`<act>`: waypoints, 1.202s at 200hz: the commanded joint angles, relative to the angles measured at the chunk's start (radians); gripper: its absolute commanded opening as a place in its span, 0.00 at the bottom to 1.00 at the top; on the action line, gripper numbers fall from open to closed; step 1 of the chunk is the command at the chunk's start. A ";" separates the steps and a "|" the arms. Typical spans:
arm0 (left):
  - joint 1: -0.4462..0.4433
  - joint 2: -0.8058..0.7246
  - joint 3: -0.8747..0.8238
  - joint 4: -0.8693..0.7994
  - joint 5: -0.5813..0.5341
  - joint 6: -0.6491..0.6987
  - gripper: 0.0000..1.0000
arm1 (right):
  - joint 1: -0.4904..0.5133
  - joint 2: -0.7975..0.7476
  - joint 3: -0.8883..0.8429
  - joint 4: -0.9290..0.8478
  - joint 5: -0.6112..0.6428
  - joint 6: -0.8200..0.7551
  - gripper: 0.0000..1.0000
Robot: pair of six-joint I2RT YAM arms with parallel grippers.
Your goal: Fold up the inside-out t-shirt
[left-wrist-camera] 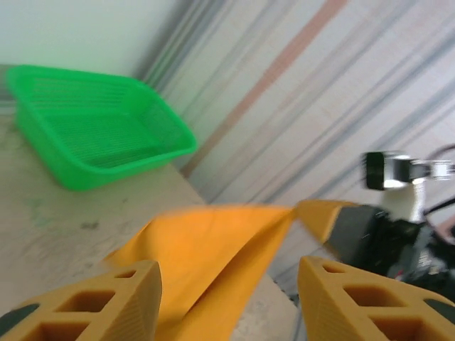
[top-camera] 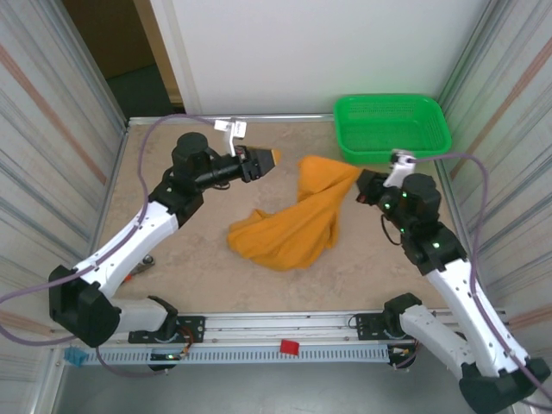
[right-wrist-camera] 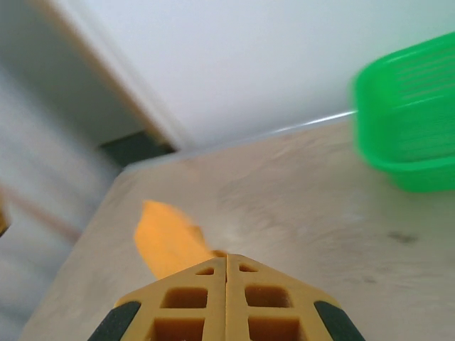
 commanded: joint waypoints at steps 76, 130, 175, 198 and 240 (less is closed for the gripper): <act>0.096 -0.193 -0.244 -0.258 -0.286 0.057 0.58 | 0.052 0.168 -0.024 -0.292 0.289 0.097 0.58; 0.245 -0.217 -0.253 -0.309 -0.270 0.008 0.59 | 0.401 0.714 0.277 -0.248 -0.128 -0.308 0.76; 0.388 -0.245 -0.227 -0.334 -0.193 -0.001 0.59 | 0.513 1.083 0.539 -0.375 -0.154 -0.448 0.78; 0.441 -0.261 -0.226 -0.338 -0.155 -0.007 0.59 | 0.547 1.180 0.585 -0.413 -0.181 -0.472 0.79; 0.475 -0.276 -0.239 -0.332 -0.125 -0.010 0.59 | 0.536 1.249 0.697 -0.472 -0.255 -0.483 0.00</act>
